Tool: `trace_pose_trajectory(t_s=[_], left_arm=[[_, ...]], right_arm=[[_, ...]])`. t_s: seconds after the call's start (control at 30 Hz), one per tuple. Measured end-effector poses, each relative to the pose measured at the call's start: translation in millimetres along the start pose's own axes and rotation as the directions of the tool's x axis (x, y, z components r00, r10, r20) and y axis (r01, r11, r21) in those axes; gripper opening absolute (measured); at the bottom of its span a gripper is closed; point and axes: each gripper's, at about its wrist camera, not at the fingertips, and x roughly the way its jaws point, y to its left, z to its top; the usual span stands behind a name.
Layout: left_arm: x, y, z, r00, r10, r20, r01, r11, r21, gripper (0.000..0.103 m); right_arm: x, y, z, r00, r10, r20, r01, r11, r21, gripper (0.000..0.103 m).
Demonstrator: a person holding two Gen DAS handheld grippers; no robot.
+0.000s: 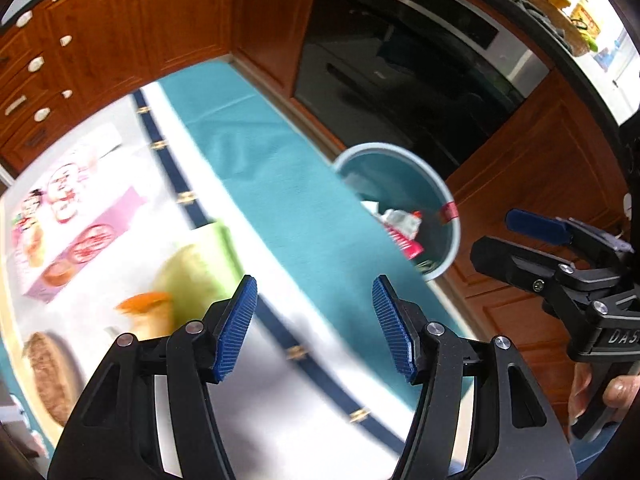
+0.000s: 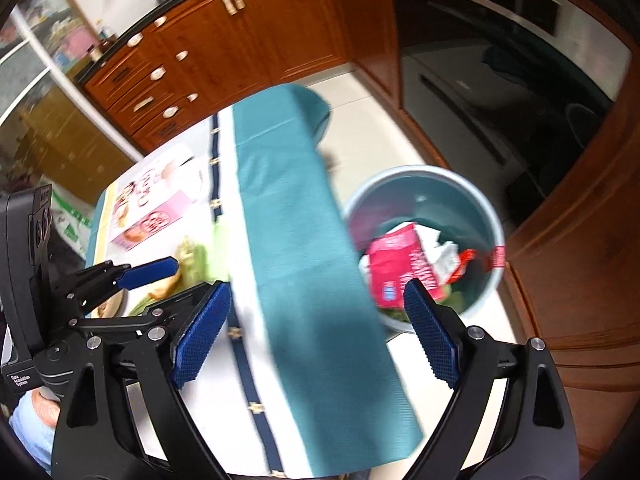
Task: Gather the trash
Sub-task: 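Move both open tools back to the orange peel and corn husks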
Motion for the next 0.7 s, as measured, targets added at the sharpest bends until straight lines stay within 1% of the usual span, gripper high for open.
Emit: trace_pose_trajectory(t_s=[0.07,0.1,0.2,0.37,0.47,0.57,0.63,0.7], left_arm=[[-6,17,-6,1.000,0.030,0.003,-0.030,1.000,0.000,0.072],[-11,29,-10,0.999,0.050,0.010,-0.050,0.999,-0.003,0.074],[-17,58,-22,0.995,0.095,0.010,-0.095,0.995,-0.023,0.074],[-15,110,-43,0.989,0.138,-0.046,-0.141,0.987,-0.070,0.074],[-12,128,-52,0.987,0.145,-0.071,-0.150,0.985,-0.081,0.074],[-7,141,-59,0.986,0.139,-0.090,-0.147,0.986,-0.082,0.074],[-2,145,-61,0.985,0.137,-0.105,-0.145,0.986,-0.077,0.074],[3,147,-60,0.984,0.136,-0.118,-0.145,0.987,-0.068,0.074]], right_arm=[[7,20,1,1.000,0.015,-0.015,-0.016,1.000,-0.026,0.085],[10,28,1,1.000,0.021,-0.020,-0.021,0.999,-0.035,0.085],[22,56,2,0.998,0.040,-0.045,-0.043,0.997,-0.068,0.085],[50,96,3,0.992,0.082,-0.094,-0.091,0.991,-0.095,0.085],[67,114,1,0.985,0.119,-0.122,-0.131,0.987,-0.092,0.085],[85,123,-2,0.973,0.175,-0.150,-0.185,0.981,-0.060,0.085],[96,126,-6,0.967,0.194,-0.166,-0.203,0.978,-0.042,0.085],[107,127,-7,0.966,0.194,-0.172,-0.201,0.979,-0.025,0.085]])
